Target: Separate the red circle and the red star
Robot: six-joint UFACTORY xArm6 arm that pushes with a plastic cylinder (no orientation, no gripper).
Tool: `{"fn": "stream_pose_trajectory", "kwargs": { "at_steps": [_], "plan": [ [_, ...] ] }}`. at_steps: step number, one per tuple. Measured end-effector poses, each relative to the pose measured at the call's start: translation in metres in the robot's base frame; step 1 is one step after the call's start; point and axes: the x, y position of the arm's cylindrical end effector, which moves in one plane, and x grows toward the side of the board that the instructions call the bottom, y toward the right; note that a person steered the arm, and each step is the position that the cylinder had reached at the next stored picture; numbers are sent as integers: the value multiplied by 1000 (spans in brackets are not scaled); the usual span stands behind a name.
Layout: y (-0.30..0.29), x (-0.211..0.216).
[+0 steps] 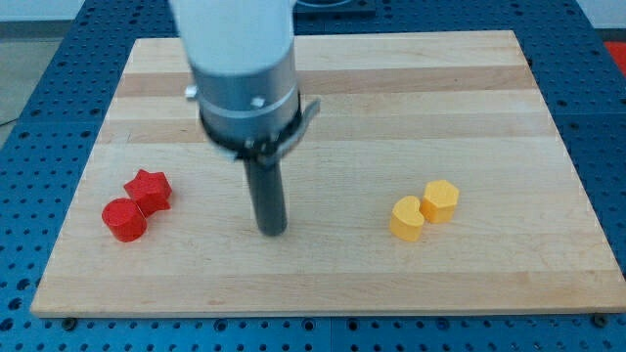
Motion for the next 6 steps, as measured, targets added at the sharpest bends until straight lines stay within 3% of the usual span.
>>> {"fn": "stream_pose_trajectory", "kwargs": {
  "at_steps": [1, 2, 4, 6],
  "plan": [
    [-30, 66],
    [-59, 66],
    [-145, 13],
    [-165, -85]
  ]
}}
